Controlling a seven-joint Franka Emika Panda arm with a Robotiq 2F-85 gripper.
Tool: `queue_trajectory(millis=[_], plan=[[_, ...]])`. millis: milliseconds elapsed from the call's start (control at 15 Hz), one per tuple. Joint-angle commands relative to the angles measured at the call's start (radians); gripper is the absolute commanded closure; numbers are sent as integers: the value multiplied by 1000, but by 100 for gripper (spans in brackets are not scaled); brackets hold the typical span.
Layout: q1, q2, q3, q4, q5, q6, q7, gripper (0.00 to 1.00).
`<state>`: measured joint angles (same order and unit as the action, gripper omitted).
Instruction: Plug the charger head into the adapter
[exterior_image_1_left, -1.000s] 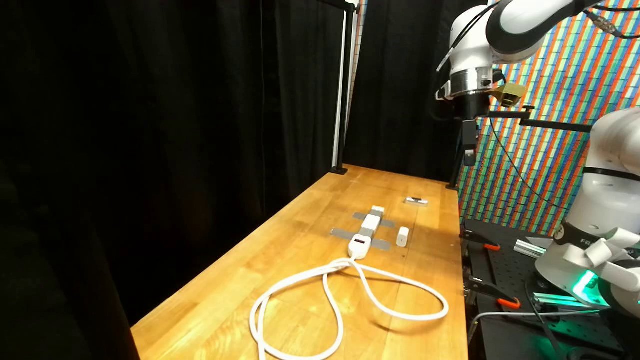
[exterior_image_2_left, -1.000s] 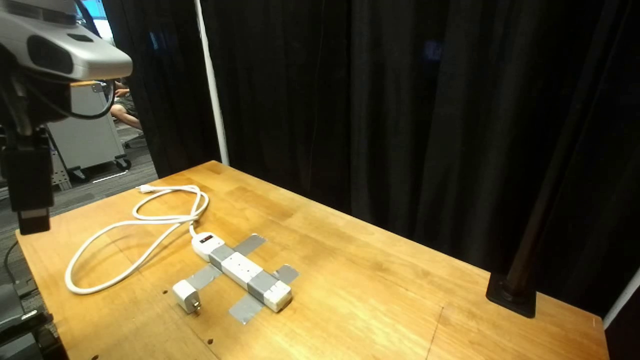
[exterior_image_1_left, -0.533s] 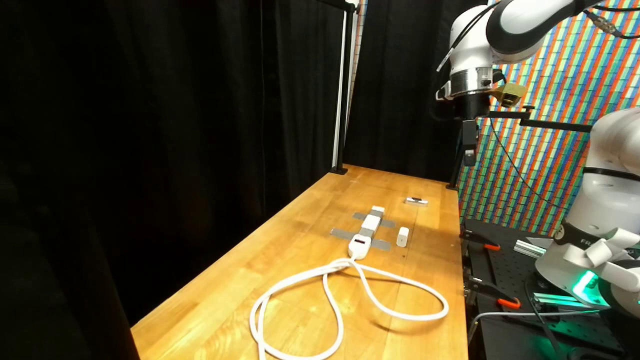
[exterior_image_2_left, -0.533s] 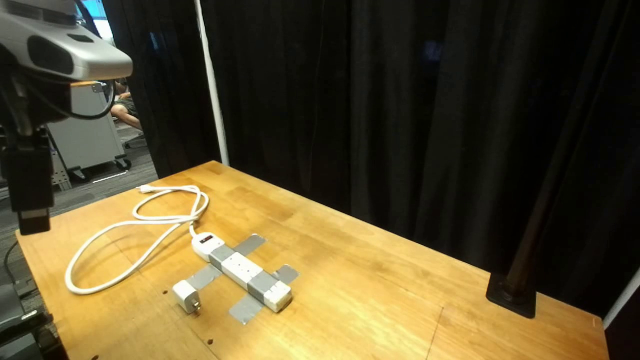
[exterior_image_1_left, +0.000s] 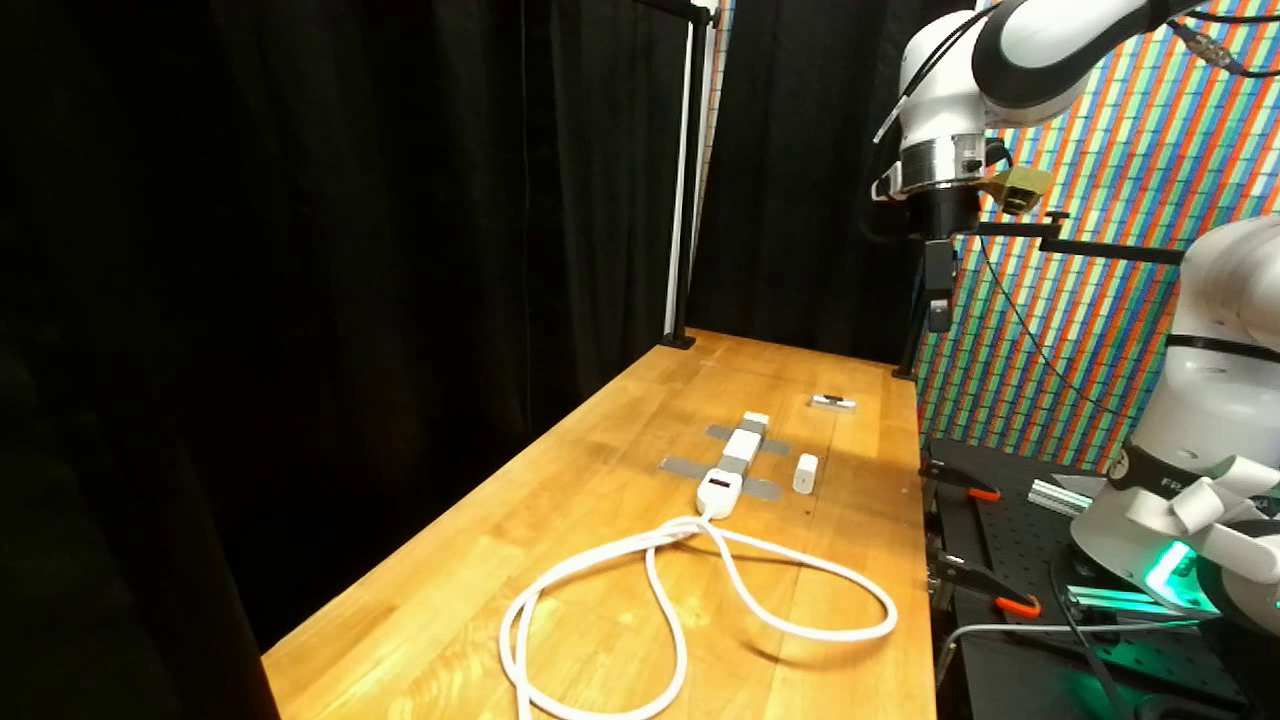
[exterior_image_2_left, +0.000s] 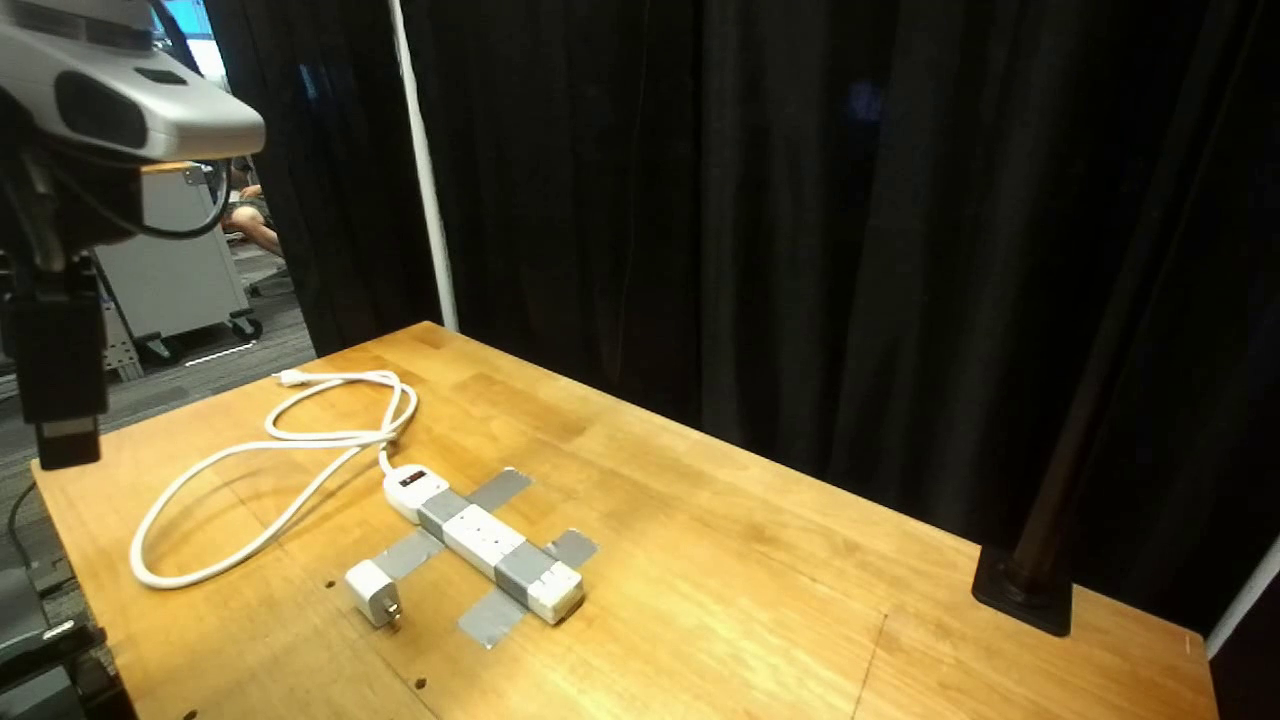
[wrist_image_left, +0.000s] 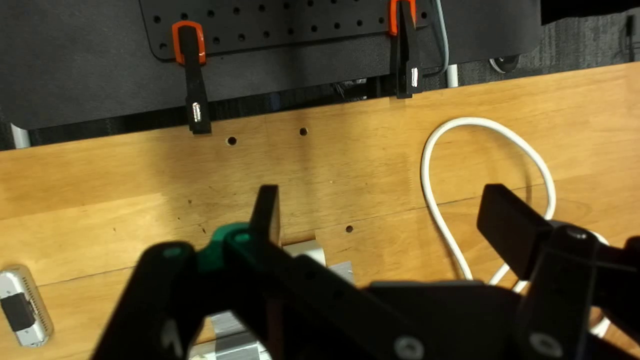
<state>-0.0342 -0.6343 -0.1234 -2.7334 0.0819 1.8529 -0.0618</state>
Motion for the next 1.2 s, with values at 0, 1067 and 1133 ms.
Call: queue_trajectory(millis=[0,1067,1133], plan=[[-13,1,12,2,6,-4,-6,0],[-23,554,150,252,74,354,710,0],[-17,585,150,257,61,376,767,0]])
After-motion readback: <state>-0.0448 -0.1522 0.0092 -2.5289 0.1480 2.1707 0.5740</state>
